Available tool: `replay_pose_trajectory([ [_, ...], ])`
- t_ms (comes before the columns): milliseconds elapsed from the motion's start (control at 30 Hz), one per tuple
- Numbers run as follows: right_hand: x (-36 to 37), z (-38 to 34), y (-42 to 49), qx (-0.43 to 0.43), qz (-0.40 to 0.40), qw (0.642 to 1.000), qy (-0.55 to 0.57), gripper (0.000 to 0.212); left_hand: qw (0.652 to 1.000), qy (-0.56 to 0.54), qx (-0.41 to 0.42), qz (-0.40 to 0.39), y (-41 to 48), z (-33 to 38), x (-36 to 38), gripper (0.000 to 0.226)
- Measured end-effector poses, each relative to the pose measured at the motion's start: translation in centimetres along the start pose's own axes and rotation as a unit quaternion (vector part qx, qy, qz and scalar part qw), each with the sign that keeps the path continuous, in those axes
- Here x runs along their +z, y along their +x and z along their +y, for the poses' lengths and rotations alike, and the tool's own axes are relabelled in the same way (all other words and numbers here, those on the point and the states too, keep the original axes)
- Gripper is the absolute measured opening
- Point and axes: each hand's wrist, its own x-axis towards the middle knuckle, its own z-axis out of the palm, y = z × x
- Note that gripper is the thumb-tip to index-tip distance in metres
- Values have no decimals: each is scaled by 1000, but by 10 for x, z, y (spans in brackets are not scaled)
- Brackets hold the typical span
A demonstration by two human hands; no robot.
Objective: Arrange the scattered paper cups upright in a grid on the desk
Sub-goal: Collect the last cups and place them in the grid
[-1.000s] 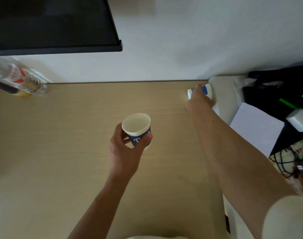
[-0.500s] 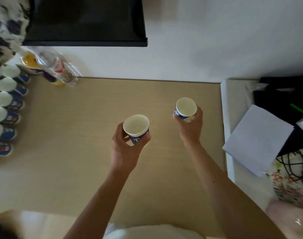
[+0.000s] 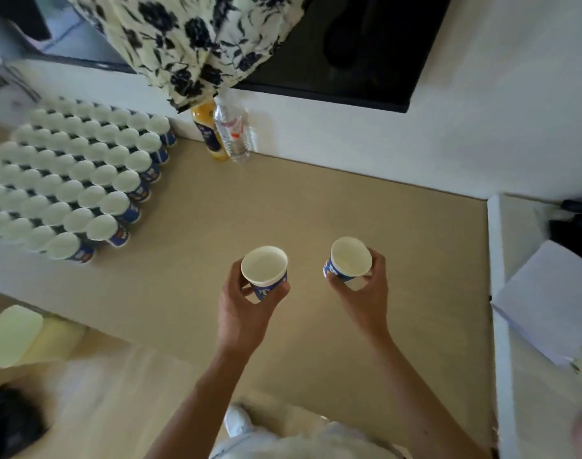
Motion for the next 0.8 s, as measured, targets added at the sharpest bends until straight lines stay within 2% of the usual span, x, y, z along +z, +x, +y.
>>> replay_pose_trajectory([
  [200, 96, -27, -84, -28, -90, 995, -5, 62, 996, -44, 2, 73, -20, -16, -115, 54],
  [400, 192, -45, -159, -52, -164, 985, -14, 62, 990, -51, 22, 132, -36, -38, -230, 49],
  [600, 268, -53, -203, -63, -218, 973, -32, 60, 986, -36, 35, 157, -39, -54, -303, 46],
  [800, 340, -44, -201, -58, -234, 969, -45, 62, 983, -25, 29, 182, -13, -72, -351, 46],
])
